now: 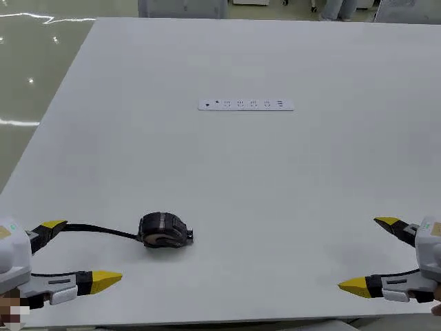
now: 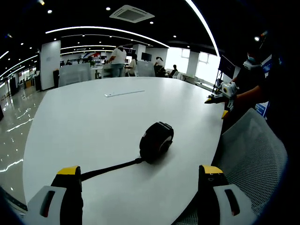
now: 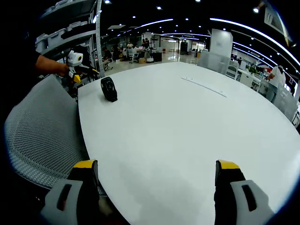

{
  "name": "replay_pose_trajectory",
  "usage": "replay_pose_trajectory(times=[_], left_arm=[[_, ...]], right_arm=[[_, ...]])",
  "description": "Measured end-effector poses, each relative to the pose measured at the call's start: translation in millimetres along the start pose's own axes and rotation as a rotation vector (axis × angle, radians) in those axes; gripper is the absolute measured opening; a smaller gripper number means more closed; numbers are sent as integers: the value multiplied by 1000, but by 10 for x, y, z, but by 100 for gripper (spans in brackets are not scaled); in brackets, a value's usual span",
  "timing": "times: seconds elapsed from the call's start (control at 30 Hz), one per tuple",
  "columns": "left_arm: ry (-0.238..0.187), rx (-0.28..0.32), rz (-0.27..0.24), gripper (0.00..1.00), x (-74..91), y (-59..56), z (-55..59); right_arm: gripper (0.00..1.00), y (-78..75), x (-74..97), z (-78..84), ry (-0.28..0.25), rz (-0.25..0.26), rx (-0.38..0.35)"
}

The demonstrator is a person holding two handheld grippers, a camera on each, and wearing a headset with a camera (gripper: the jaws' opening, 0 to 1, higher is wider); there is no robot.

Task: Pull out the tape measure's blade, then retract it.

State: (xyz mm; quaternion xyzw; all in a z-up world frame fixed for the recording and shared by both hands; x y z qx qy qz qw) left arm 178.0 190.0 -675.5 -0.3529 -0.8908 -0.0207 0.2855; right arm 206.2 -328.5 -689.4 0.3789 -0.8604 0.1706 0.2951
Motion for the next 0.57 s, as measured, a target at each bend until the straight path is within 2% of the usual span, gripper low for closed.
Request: replay_pose_trajectory(times=[0.47,0.57], left_arm=[[-1,-9,-3,100,44,4,0],[4,-3,12,100,40,-5,13]], right_arm=[[100,80,-10,-70,1,-12,24],[100,77,-11,-70,3,-15,30]])
Point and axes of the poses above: the centre of the closed fingertips' face, and the gripper's own axes: x roughly backward along the fingers, y roughly to its left, z roughly out of its underside, the point moved 6 cm from there along x, roughly backward along the fingers, and after that the axes turned 5 degrees about z, right-handed, at the moved point
